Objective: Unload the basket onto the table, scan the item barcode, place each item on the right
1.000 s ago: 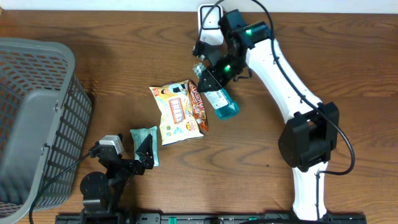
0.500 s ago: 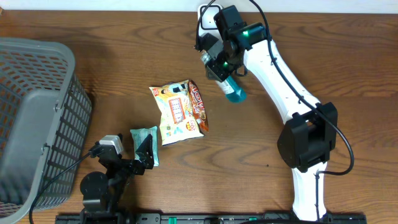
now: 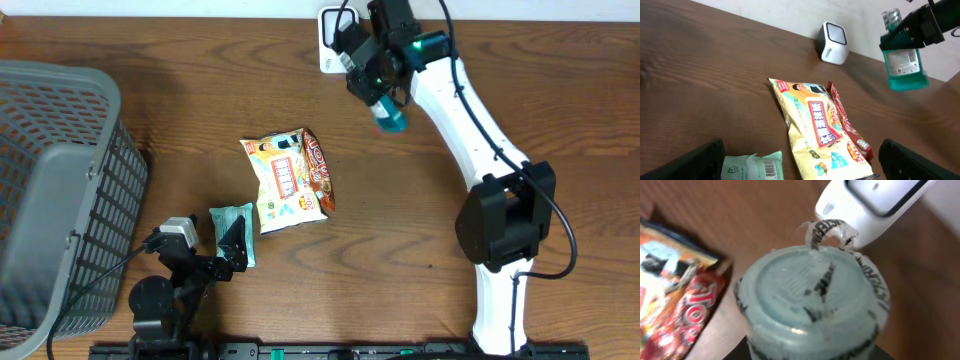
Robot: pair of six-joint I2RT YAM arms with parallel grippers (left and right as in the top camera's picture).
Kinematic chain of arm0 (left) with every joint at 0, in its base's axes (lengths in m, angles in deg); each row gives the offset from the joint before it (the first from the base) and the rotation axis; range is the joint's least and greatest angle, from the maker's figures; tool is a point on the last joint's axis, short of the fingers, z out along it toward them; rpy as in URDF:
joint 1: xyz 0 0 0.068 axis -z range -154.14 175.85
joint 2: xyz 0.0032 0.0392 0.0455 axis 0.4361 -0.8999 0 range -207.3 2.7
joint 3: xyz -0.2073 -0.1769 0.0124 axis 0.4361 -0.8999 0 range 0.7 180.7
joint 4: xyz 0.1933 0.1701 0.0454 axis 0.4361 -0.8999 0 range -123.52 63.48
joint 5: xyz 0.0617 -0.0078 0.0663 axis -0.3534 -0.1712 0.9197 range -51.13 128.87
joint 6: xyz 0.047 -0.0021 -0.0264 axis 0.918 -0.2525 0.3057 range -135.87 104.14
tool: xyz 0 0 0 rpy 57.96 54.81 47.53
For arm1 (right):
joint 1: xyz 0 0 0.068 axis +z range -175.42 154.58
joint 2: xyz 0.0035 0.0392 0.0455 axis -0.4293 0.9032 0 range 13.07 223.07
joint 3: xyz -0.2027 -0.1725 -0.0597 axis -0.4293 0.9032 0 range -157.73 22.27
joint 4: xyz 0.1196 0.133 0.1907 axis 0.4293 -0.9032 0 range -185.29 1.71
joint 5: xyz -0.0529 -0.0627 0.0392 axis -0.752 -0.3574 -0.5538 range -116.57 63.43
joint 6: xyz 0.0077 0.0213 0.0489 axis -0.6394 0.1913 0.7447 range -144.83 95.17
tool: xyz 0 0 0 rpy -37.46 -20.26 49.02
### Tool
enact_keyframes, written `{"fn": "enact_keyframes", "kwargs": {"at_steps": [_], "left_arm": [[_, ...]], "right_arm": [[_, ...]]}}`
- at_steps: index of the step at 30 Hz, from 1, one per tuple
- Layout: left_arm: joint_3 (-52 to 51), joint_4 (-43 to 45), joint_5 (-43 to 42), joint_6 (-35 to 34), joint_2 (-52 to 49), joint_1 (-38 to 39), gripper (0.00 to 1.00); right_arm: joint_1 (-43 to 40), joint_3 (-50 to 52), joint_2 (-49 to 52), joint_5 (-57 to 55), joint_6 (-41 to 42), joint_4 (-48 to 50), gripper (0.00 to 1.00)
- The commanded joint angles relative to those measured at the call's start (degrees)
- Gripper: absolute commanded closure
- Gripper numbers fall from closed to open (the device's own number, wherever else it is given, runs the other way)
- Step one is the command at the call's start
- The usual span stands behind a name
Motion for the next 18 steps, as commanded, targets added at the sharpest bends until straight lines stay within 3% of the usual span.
{"fn": "enact_keyframes", "kwargs": {"at_steps": [1,6,10,18], "left_arm": [[-0.59,-1.36,0.09,0.09,0.15,0.13,0.02],[-0.59,-1.36,0.09,0.09,0.15,0.13,0.02],[-0.59,-1.36,0.09,0.11,0.15,0.13,0.02],[-0.59,-1.36,0.09,0.09,0.15,0.13,0.02]], "right_arm": [[0.63,-0.42,-2.25,-4.00,-6.14,5.29,0.99],[0.92,-0.39,-0.55,-15.98,-12.66,20.02,0.99],[0.87,-0.39,3.32,-17.86,-15.19,33.55,0.99],[4.28,-0.42,15.69,-32.15,-29.55,58.71,0.99]]}}
